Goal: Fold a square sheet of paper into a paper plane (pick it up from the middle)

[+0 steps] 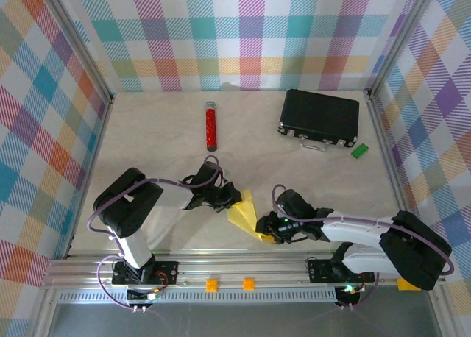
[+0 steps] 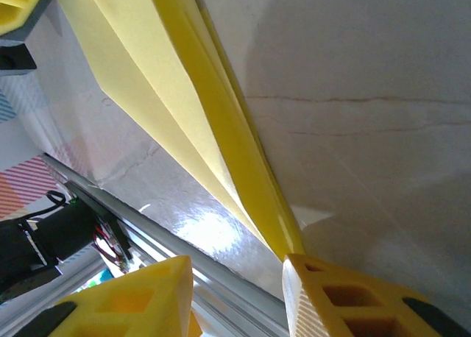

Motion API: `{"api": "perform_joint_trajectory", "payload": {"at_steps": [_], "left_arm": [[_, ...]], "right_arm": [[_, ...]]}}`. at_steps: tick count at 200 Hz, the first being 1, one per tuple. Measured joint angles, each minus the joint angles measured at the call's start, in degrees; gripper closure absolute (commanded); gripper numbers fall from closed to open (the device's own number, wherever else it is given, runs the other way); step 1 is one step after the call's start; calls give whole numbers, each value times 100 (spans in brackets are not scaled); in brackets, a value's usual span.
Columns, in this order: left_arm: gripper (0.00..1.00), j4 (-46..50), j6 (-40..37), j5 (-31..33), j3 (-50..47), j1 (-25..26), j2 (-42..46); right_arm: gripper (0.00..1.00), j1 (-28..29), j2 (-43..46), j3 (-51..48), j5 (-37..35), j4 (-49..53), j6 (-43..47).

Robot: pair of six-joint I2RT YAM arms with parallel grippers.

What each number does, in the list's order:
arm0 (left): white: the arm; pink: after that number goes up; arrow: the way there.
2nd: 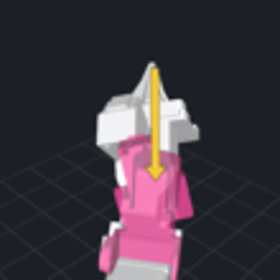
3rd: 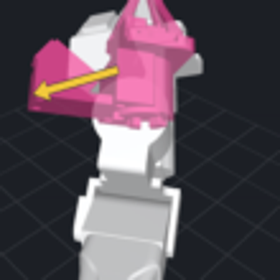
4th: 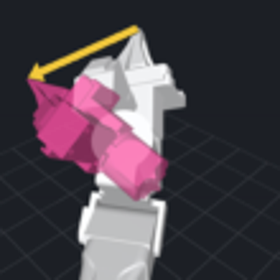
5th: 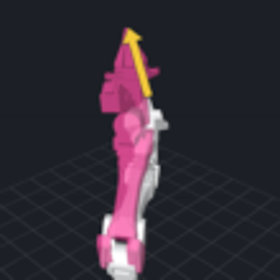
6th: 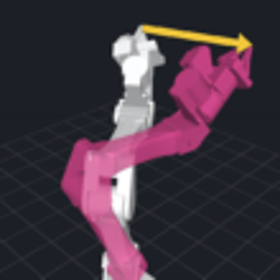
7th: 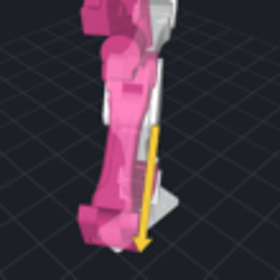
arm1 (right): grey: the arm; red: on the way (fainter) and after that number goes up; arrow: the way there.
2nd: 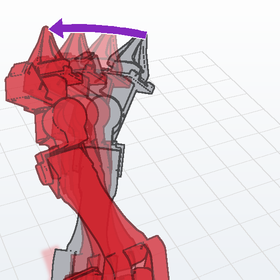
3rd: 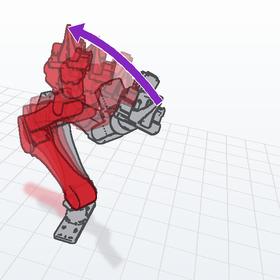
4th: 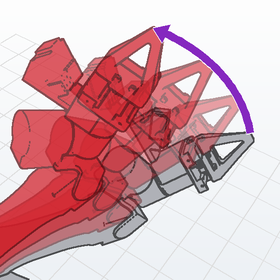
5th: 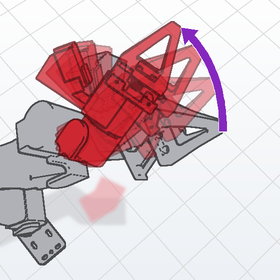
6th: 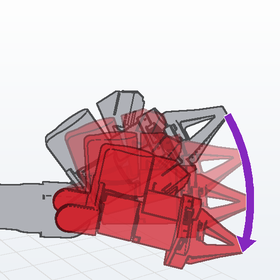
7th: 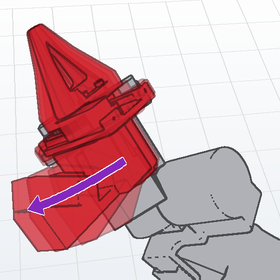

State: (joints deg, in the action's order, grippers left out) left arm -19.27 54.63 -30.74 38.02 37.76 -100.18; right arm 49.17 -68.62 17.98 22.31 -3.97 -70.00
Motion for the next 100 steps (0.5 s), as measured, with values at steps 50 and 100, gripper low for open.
{"api": "perform_joint_trajectory", "payload": {"at_steps": [50, 100], "left_arm": [[100, 404, -195, 203, 199, -90, 4], [100, 332, -90, 323, 181, -282, 7]], "right_arm": [[60, 0, 654, 85, -310, 861, 149], [60, 0, 415, 90, -223, 706, 140]]}}
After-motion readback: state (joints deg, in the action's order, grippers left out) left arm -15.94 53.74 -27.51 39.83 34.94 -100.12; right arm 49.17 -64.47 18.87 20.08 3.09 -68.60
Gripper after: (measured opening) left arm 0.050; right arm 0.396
